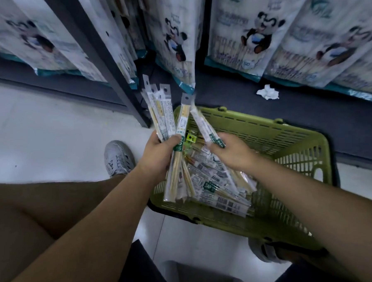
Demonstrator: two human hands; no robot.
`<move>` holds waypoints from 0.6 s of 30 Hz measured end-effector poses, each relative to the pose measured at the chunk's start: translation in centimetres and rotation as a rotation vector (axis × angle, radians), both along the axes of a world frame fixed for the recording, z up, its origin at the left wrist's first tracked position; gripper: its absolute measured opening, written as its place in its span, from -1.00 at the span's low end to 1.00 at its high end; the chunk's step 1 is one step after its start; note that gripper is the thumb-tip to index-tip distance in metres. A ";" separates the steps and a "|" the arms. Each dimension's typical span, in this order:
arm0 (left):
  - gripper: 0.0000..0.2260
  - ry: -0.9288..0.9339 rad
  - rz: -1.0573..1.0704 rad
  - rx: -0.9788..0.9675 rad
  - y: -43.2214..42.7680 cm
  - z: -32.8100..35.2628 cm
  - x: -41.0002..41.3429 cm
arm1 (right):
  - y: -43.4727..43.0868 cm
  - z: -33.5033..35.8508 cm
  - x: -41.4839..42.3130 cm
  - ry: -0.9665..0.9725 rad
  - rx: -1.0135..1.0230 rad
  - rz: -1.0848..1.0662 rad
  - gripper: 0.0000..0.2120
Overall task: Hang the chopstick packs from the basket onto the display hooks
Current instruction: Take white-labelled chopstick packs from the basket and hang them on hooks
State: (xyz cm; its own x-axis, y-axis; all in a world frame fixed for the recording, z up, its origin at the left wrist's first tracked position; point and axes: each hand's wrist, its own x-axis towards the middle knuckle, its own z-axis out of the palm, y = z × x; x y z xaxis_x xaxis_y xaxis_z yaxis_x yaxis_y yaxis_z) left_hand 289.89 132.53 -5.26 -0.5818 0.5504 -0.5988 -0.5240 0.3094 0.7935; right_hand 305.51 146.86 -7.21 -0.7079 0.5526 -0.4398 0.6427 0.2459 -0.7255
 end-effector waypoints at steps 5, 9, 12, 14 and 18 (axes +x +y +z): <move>-0.66 -0.164 -0.051 0.228 0.4 2.8 1.7 | -3.4 5.7 -1.9 0.244 -0.169 -0.161 -0.83; -0.72 -0.272 -0.053 0.262 1.1 5.5 3.0 | -4.8 7.9 -1.2 0.221 0.097 -0.043 -0.73; -0.75 -0.268 -0.096 0.288 1.3 7.3 3.4 | -4.9 9.7 -0.4 0.077 0.297 0.079 -0.54; -0.73 -0.217 -0.124 0.298 1.4 8.7 3.3 | -4.7 11.3 -0.1 0.013 0.381 0.127 -0.50; -0.50 -0.089 -0.192 0.291 1.4 11.8 3.1 | -4.0 14.9 0.2 -0.020 0.491 0.213 -0.58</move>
State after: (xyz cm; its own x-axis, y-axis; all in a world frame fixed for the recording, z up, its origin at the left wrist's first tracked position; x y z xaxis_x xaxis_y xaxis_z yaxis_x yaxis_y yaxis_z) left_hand 293.03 133.91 6.55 -0.4039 0.7997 -0.4442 -0.5493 0.1763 0.8168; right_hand 305.68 142.87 7.67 -0.8210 0.5417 -0.1803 0.5542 0.6802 -0.4798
